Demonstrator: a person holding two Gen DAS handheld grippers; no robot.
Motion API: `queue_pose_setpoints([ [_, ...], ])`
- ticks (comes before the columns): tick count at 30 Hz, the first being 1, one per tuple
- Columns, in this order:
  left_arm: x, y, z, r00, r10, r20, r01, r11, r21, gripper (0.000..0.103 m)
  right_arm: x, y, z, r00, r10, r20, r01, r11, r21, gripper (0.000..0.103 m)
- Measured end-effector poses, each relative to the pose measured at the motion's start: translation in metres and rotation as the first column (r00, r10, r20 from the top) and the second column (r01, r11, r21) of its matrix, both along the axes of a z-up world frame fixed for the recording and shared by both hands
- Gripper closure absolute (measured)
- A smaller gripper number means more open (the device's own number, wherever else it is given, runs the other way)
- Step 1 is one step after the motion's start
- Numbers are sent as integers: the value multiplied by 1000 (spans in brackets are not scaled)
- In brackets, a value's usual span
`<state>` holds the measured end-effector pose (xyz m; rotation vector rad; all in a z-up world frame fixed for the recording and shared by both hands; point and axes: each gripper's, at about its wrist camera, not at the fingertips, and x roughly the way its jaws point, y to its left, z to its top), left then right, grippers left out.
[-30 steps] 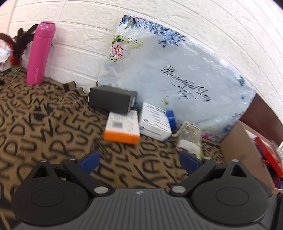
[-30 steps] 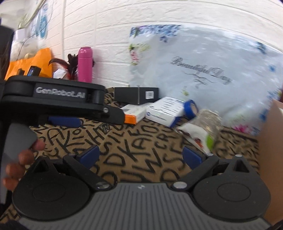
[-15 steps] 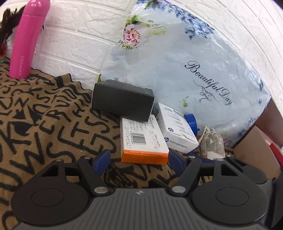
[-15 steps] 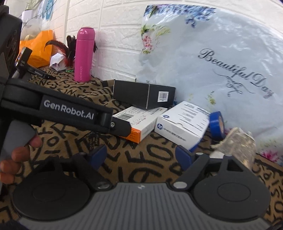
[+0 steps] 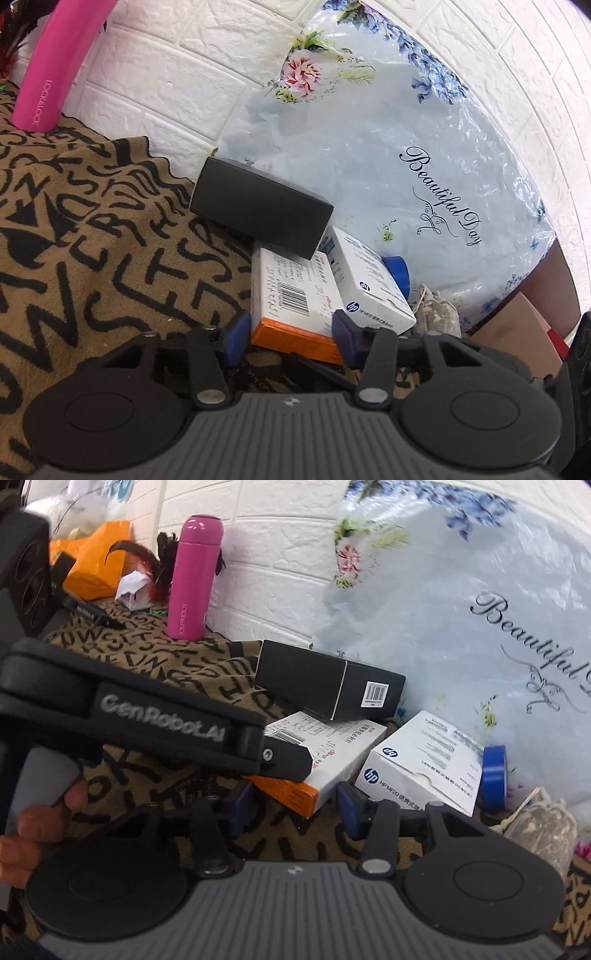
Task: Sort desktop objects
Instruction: 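Close the left tool on the orange-and-white medicine box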
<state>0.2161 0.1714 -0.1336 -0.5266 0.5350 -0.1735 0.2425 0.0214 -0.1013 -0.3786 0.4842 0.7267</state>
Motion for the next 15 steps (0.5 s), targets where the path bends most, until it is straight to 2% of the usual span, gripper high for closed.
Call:
queue_pose_setpoints([
  [3, -8, -4, 2, 1000, 1, -21, -1, 1000, 3, 55, -5, -6, 3, 1000, -5, -28, 6, 1000, 14, 59],
  [8, -32, -24, 8, 998, -30, -56, 33, 998, 54, 56, -31, -20, 8, 999, 8, -36, -8, 1000, -11, 59],
  [15, -89, -57, 4, 988, -106, -111, 116, 989, 89, 56, -92, -62, 11, 996, 14, -86, -15, 1000, -19, 59],
])
